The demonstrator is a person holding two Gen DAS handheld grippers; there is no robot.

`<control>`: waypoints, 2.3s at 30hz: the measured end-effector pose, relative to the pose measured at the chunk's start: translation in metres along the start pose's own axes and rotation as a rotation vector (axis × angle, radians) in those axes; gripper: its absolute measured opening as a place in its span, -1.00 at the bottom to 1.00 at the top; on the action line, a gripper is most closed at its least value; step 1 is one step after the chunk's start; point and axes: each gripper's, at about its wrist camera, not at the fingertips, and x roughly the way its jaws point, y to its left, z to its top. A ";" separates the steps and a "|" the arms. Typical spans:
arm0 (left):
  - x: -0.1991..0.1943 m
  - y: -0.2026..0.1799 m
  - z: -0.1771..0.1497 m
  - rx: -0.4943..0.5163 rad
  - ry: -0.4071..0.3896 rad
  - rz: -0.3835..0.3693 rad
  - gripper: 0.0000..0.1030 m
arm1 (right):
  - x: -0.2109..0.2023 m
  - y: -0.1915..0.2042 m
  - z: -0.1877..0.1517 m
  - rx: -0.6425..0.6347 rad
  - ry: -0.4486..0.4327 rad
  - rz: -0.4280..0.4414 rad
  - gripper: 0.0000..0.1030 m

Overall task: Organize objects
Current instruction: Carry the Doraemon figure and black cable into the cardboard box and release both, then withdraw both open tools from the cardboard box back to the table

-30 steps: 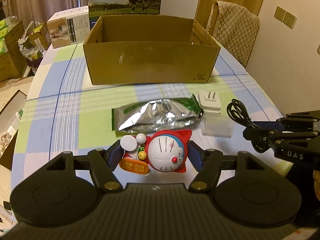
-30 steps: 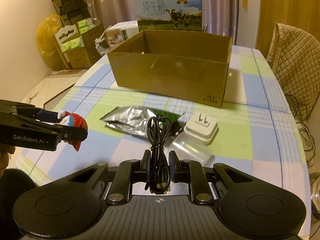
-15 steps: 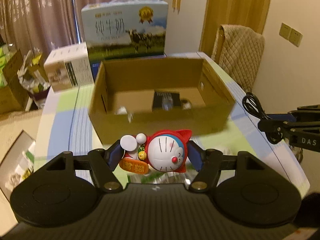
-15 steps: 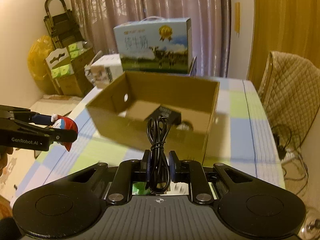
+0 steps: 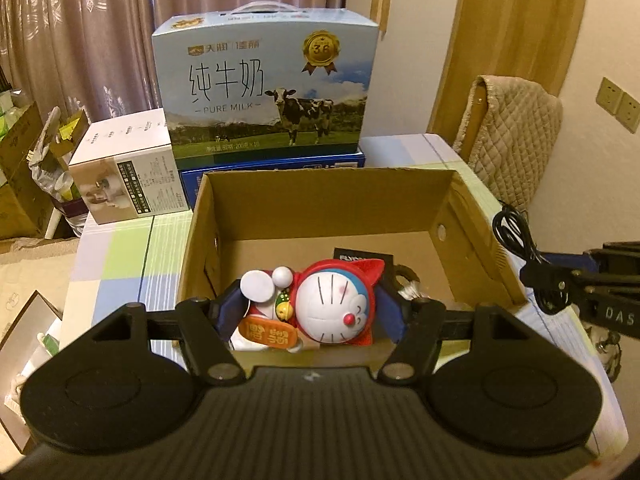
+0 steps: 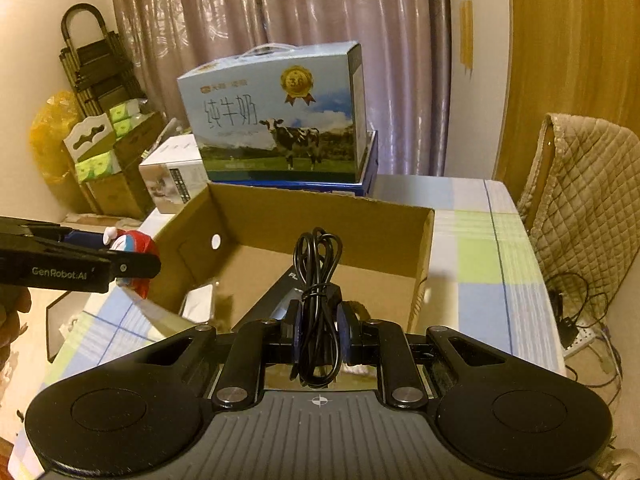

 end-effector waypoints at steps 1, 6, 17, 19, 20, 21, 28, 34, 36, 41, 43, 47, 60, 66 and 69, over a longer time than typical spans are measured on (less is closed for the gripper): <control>0.005 0.001 0.002 0.002 0.003 0.002 0.24 | 0.004 -0.002 0.001 0.003 0.002 0.001 -0.71; 0.029 0.003 0.007 0.002 0.024 0.004 0.24 | 0.023 -0.008 0.002 0.017 0.019 0.002 -0.71; 0.053 0.004 0.009 -0.008 0.003 0.022 0.51 | 0.038 -0.015 -0.002 0.033 0.035 0.000 -0.71; 0.049 0.005 0.009 -0.015 -0.006 0.018 0.51 | 0.039 -0.017 -0.003 0.038 0.038 -0.002 -0.71; 0.047 0.006 0.009 -0.018 -0.008 0.019 0.51 | 0.039 -0.018 -0.003 0.040 0.039 -0.003 -0.70; 0.044 0.006 0.009 -0.021 -0.012 0.019 0.51 | 0.039 -0.018 -0.004 0.043 0.039 -0.003 -0.70; 0.031 0.009 0.006 -0.034 -0.029 0.006 0.51 | 0.035 -0.019 0.001 0.060 0.022 -0.003 -0.70; 0.022 0.008 -0.001 -0.025 -0.033 0.008 0.52 | 0.032 -0.022 0.008 0.084 -0.053 0.006 -0.60; 0.019 0.009 -0.006 -0.025 -0.033 0.008 0.52 | 0.028 -0.025 0.007 0.098 -0.062 0.015 -0.49; 0.006 0.011 -0.019 -0.036 -0.041 0.005 0.52 | 0.014 -0.026 -0.002 0.111 -0.057 0.011 -0.42; -0.003 0.010 -0.024 -0.040 -0.048 0.000 0.53 | 0.005 -0.026 -0.008 0.119 -0.056 0.011 -0.41; -0.023 0.006 -0.036 -0.043 -0.058 0.007 0.58 | -0.018 -0.022 -0.024 0.135 -0.053 0.016 -0.39; -0.104 -0.020 -0.107 -0.043 -0.068 0.001 0.81 | -0.106 0.005 -0.107 0.195 -0.048 0.035 -0.20; -0.134 -0.036 -0.150 -0.032 -0.047 -0.007 0.89 | -0.136 0.024 -0.149 0.184 -0.019 0.027 -0.08; -0.148 -0.043 -0.172 -0.022 -0.041 0.009 0.92 | -0.147 0.033 -0.168 0.172 0.005 0.031 -0.04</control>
